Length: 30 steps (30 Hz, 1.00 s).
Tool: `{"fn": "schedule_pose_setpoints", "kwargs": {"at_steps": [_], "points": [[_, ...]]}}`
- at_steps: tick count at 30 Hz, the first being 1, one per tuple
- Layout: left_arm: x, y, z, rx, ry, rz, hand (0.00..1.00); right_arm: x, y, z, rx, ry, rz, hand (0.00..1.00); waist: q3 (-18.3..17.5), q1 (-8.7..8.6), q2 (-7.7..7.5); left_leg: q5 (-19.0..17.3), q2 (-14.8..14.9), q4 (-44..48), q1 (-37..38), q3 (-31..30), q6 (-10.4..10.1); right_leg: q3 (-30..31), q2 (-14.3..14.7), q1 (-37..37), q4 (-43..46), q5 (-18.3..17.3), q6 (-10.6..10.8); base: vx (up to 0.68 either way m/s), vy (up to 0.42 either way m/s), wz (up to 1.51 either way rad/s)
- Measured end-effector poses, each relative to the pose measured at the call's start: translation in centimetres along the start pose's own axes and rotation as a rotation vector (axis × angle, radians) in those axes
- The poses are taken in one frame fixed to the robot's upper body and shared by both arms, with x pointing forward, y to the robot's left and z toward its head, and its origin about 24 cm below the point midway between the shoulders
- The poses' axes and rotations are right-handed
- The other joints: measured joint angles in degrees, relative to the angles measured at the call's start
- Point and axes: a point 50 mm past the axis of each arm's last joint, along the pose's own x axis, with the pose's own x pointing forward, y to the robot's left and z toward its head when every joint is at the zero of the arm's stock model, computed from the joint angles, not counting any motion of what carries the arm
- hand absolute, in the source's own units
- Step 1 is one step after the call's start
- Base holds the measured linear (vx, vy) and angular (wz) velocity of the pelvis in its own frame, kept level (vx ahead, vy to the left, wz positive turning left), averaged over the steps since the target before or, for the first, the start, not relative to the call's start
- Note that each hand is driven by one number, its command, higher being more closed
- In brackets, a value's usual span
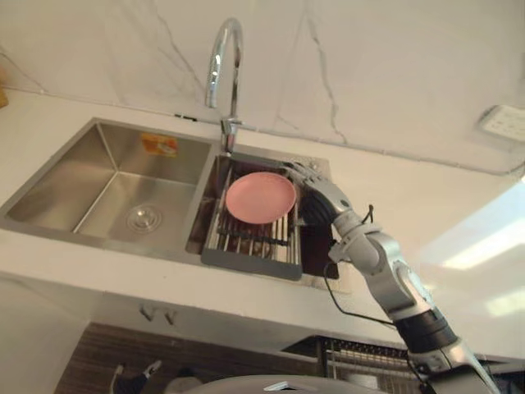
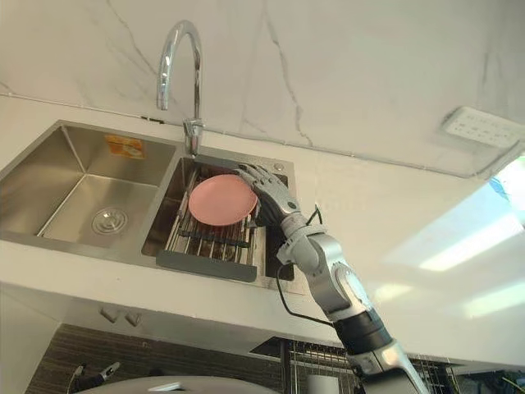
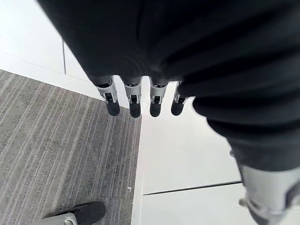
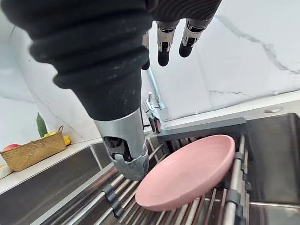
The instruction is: Walk over to the sink, pick up the cup, carry it to the dishwasher, place the cup inside the dishwasher, then close the dishwasher door
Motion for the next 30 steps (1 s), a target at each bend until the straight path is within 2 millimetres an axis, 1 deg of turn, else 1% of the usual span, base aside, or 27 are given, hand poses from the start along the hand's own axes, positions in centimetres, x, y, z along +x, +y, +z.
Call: {"fn": "schedule_pose_setpoints", "kwargs": {"at_steps": [2,3,6,8,9,11,13,15,16,20,21,23,28,30], "points": [[0.2,-0.1,0.6,-0.018,-0.009,-0.001,0.0,-0.7,0.3,-0.3,0.006,0.016,0.011,0.0,0.0,-0.24,0.04,0.0,0.0,-0.3,0.1,0.5,0.1,0.4,0.0,-0.2,0.0,0.3,0.0,-0.06,0.016,-0.15],[0.5,-0.2,1.3,-0.034,-0.024,-0.005,0.0,-1.3,0.1,-0.2,0.006,0.012,0.01,0.0,0.2,-0.37,0.11,0.0,-0.1,-0.3,-0.1,0.6,0.1,0.4,-0.1,-0.6,0.3,0.4,-0.1,-0.07,0.018,-0.05],[0.8,0.0,2.0,-0.035,-0.04,-0.006,0.0,-1.9,-0.1,1.2,-0.023,-0.052,0.046,0.0,0.9,-1.45,0.11,-0.3,-0.1,-0.4,0.1,0.4,0.3,0.5,-0.4,-0.8,2.1,-0.4,0.0,-0.07,0.018,-0.01],[0.9,0.1,2.1,-0.03,-0.042,-0.004,0.0,-2.0,-0.2,1.7,-0.03,-0.078,0.055,0.0,1.0,-1.53,-0.05,-0.2,-0.1,-0.4,0.4,0.3,0.4,0.2,-0.6,-0.8,3.0,-1.2,0.3,-0.06,0.01,0.1],[0.9,0.2,2.0,-0.028,-0.037,-0.002,0.0,-2.0,-0.3,1.9,-0.042,-0.09,0.052,0.0,1.1,-1.33,-0.19,-0.1,-0.1,-0.4,0.5,0.3,0.4,-0.1,-0.7,-0.7,3.3,-1.8,-0.1,-0.03,0.002,0.14],[0.9,0.2,1.9,-0.025,-0.033,-0.002,0.0,-2.0,-0.2,2.0,-0.064,-0.09,0.058,0.0,1.5,-1.02,-0.26,-0.1,-0.1,-0.4,0.7,0.2,0.3,-0.9,-0.9,-0.5,3.4,-2.3,-0.1,-0.02,0.003,0.2],[0.8,0.3,1.6,-0.021,-0.021,-0.002,0.0,-2.0,-0.2,2.0,-0.069,-0.09,0.056,0.0,1.6,-0.81,-0.68,0.0,-0.1,-0.4,0.9,0.2,0.3,-1.5,-1.1,-0.3,3.4,-2.4,-0.1,0.02,0.005,0.19],[0.6,0.4,0.9,-0.015,-0.005,-0.001,0.0,-1.9,0.0,2.2,-0.09,-0.092,0.047,0.0,1.6,0.2,-1.17,0.2,-0.2,-0.4,0.5,0.1,0.3,-1.5,-1.2,-0.5,3.4,-2.3,0.0,0.04,0.005,0.03],[0.6,0.4,0.8,-0.014,-0.003,-0.001,0.0,-1.9,0.0,2.2,-0.096,-0.094,0.047,0.0,1.6,0.33,-1.25,0.2,-0.2,-0.4,0.4,0.0,0.2,-1.5,-1.3,-0.5,3.4,-2.3,0.0,0.04,0.002,0.06],[0.6,0.6,0.7,-0.009,0.003,0.004,0.0,-1.3,0.3,2.6,-0.119,-0.105,0.051,0.0,1.7,0.58,-1.24,0.7,-0.3,-0.4,-0.2,-0.8,0.5,-2.3,-1.3,-0.4,3.3,-1.6,0.2,0.05,-0.009,0.09],[0.6,0.6,0.7,-0.007,0.004,0.005,0.0,-0.9,0.4,2.5,-0.128,-0.097,0.052,0.0,1.6,0.57,-1.26,0.7,-0.3,-0.4,-0.2,-1.1,0.5,-2.6,-1.2,-0.2,3.3,-1.6,0.2,0.04,-0.016,0.11],[0.6,0.6,0.8,-0.007,-0.001,0.004,0.0,-0.3,0.6,2.1,-0.132,-0.077,0.063,0.0,1.7,0.63,-1.23,0.7,-0.3,-0.4,0.0,-1.2,0.5,-2.7,-1.2,0.2,3.0,-1.6,0.2,0.03,-0.009,0.06],[0.7,0.7,1.0,-0.012,-0.003,0.007,0.0,1.0,0.7,0.5,-0.159,0.011,0.073,0.0,1.7,1.66,-1.23,0.7,-0.3,-0.4,-0.2,-1.5,0.5,-2.9,-1.1,0.3,2.8,-1.6,0.2,0.0,-0.001,0.01],[0.7,0.7,1.0,-0.012,-0.003,0.007,0.0,1.3,0.7,0.2,-0.169,0.023,0.077,0.0,1.7,1.67,-1.23,0.7,-0.3,-0.4,-0.3,-1.6,0.5,-3.0,-1.1,0.3,2.8,-1.6,0.2,0.0,0.001,0.04]]}}
